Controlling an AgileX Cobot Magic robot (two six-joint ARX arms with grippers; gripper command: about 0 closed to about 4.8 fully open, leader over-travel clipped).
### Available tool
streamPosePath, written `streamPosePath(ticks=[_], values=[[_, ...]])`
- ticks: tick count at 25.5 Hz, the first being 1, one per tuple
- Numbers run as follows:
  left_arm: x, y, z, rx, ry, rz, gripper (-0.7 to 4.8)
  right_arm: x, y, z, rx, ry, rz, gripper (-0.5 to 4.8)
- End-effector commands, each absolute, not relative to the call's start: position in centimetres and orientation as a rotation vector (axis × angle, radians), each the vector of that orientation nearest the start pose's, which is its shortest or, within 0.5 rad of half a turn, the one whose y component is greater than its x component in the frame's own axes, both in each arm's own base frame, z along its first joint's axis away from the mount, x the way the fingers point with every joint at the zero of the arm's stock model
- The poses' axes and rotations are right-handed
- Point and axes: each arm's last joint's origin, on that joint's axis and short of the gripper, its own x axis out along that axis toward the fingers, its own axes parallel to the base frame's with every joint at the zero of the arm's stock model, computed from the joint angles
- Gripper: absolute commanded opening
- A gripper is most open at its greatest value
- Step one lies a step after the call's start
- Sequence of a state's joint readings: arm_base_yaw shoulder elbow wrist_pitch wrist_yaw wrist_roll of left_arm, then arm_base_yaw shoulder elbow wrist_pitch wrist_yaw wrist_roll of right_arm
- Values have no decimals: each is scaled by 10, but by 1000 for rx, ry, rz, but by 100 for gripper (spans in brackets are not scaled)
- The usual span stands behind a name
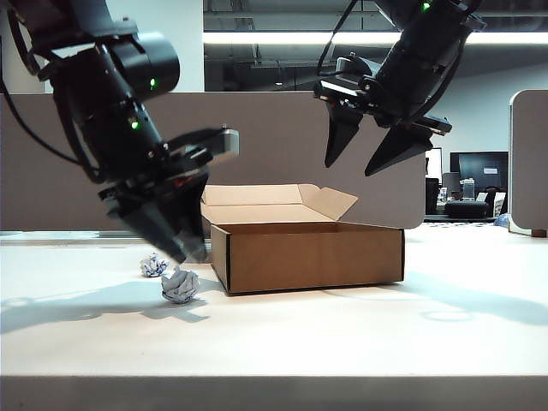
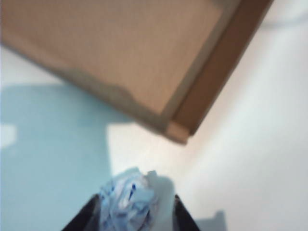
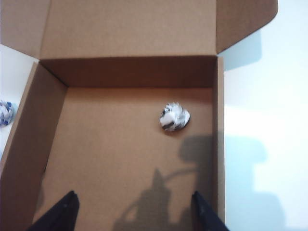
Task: Pick up all the paper balls on the table and put them in the paper box.
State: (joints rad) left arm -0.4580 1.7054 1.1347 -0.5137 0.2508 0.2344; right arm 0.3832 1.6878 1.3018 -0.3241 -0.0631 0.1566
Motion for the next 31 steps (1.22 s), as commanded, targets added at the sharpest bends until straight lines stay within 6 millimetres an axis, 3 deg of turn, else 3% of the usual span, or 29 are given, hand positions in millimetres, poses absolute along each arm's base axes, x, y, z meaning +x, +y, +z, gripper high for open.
streamPosePath(ticks=[1, 8, 20, 23, 26, 31], values=[[299, -156, 197, 310, 1053, -770, 184, 346, 141, 271, 30, 713, 367, 324], [303, -157, 194, 314, 1034, -766, 184, 345, 140, 270, -10, 718, 340, 324], [308, -159, 167, 354, 1125, -720, 183, 345, 139, 269, -56, 725, 328, 324], [309, -159, 167, 353, 1124, -720, 168, 344, 138, 270, -67, 722, 330, 323], [308, -158, 168, 353, 1123, -720, 64, 344, 138, 270, -71, 721, 331, 323], [309, -159, 171, 352, 1106, -719, 51, 343, 138, 269, -95, 731, 337, 323]])
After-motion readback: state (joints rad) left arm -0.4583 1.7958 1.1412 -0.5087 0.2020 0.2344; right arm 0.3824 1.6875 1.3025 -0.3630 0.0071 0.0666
